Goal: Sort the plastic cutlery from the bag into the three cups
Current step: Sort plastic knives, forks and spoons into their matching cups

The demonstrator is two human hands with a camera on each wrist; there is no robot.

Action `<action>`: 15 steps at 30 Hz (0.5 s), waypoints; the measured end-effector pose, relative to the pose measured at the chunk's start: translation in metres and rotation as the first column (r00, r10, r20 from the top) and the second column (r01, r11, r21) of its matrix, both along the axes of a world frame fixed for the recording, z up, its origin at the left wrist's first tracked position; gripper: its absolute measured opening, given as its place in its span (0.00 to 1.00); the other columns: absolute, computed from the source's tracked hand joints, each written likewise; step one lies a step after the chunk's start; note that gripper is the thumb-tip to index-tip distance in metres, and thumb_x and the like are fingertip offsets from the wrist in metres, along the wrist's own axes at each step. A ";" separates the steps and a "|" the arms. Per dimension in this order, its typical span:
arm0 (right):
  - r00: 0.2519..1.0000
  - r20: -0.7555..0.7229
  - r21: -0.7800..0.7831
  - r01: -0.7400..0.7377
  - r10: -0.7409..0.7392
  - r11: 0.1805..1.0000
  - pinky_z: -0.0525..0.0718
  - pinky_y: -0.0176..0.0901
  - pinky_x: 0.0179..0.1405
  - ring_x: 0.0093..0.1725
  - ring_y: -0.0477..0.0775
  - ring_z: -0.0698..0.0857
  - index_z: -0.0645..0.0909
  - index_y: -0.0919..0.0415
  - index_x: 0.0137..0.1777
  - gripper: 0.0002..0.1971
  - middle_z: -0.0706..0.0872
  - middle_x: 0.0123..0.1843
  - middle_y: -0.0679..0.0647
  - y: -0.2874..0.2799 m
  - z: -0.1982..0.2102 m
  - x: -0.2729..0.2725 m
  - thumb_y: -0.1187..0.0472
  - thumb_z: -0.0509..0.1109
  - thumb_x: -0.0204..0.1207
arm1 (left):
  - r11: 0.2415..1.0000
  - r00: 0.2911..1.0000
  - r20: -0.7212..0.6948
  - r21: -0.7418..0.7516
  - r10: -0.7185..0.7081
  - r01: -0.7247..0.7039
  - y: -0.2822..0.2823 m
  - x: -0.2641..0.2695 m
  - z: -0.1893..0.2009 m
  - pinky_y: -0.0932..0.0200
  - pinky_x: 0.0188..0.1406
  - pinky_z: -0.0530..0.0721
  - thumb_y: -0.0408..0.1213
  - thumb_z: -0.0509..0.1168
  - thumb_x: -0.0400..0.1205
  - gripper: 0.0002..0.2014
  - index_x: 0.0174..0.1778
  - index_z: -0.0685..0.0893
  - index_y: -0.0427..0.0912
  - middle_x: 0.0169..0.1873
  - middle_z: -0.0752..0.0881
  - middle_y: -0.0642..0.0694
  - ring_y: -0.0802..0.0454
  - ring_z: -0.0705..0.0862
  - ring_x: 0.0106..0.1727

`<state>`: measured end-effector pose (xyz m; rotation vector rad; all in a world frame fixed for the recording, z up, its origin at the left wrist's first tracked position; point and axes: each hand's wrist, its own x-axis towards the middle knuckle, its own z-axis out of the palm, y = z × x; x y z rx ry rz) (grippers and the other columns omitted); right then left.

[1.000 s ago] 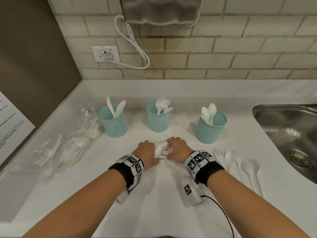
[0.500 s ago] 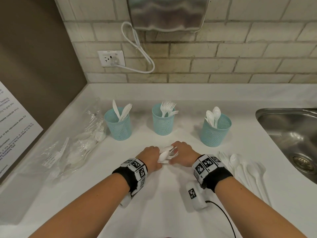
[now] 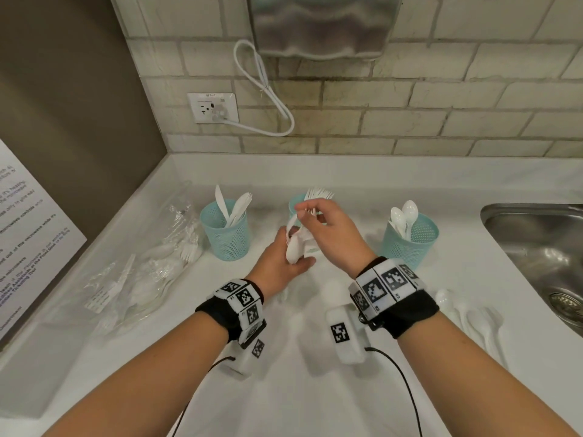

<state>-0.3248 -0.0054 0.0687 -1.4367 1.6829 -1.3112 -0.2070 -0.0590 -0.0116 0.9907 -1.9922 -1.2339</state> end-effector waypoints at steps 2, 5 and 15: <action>0.999 -0.035 -0.048 -0.013 0.011 0.999 0.71 0.17 0.52 0.50 0.36 0.75 0.82 0.58 0.60 0.11 0.76 0.58 0.51 -0.006 0.002 0.006 0.62 0.61 0.83 | 0.998 0.991 -0.129 0.062 0.037 -0.029 -0.001 -0.005 -0.001 0.57 0.51 0.84 0.40 0.73 0.76 0.22 0.63 0.74 0.46 0.51 0.86 0.47 0.51 0.86 0.51; 0.991 -0.047 -0.001 -0.127 0.127 0.992 0.66 0.15 0.57 0.60 0.38 0.75 0.80 0.57 0.66 0.15 0.76 0.63 0.51 -0.010 0.000 0.013 0.59 0.59 0.84 | 0.986 0.970 -0.222 0.159 0.093 -0.058 0.000 -0.005 -0.002 0.63 0.48 0.83 0.33 0.71 0.78 0.11 0.53 0.79 0.46 0.47 0.87 0.47 0.59 0.85 0.47; 0.944 0.293 0.084 -0.186 0.154 0.979 0.61 0.51 0.82 0.78 0.45 0.68 0.68 0.51 0.77 0.20 0.72 0.78 0.48 -0.019 -0.011 -0.007 0.54 0.54 0.85 | 0.944 0.978 -0.183 0.327 0.099 -0.034 -0.013 0.002 -0.020 0.62 0.42 0.83 0.36 0.70 0.80 0.09 0.54 0.84 0.40 0.37 0.84 0.48 0.52 0.83 0.37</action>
